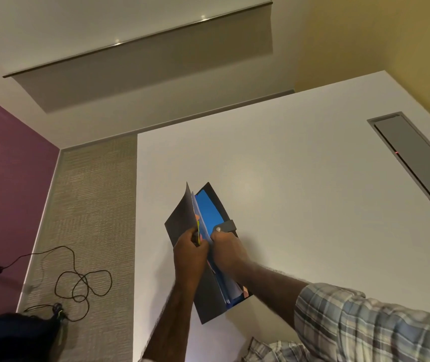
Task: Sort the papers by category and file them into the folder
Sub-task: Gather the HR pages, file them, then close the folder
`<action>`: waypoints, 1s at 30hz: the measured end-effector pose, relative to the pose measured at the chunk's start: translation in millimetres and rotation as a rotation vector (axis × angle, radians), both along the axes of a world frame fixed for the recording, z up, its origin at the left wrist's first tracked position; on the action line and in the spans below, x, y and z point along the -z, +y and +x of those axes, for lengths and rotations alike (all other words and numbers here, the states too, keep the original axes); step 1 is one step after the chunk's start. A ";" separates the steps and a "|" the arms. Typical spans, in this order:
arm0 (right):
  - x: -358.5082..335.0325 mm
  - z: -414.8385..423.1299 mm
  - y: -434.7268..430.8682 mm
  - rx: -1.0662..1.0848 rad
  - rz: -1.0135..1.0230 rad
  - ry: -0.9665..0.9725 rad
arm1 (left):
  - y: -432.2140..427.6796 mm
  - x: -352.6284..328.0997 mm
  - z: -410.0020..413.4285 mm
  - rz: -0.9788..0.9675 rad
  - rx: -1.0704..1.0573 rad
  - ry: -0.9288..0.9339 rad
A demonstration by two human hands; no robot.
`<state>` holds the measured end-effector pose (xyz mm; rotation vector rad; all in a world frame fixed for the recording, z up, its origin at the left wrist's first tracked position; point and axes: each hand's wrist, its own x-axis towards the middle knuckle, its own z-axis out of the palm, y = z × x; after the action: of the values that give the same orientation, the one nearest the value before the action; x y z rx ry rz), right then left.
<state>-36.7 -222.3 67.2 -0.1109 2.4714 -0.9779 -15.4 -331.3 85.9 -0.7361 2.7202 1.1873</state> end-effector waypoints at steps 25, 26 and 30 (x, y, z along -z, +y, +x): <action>46.8 -24.5 116.8 0.169 -0.006 -0.069 | 92.1 81.2 -57.9 -0.253 0.168 -0.057; 52.2 -22.7 123.3 0.139 0.021 -0.075 | 98.0 85.8 -60.6 -0.266 0.173 -0.109; 65.1 -15.8 141.4 0.076 0.098 -0.075 | 100.0 107.8 -51.3 -0.261 0.246 -0.114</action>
<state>-52.5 -80.8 2.1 0.0520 2.4650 -0.8730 -66.7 -231.3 -21.9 -0.4568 2.7968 0.7272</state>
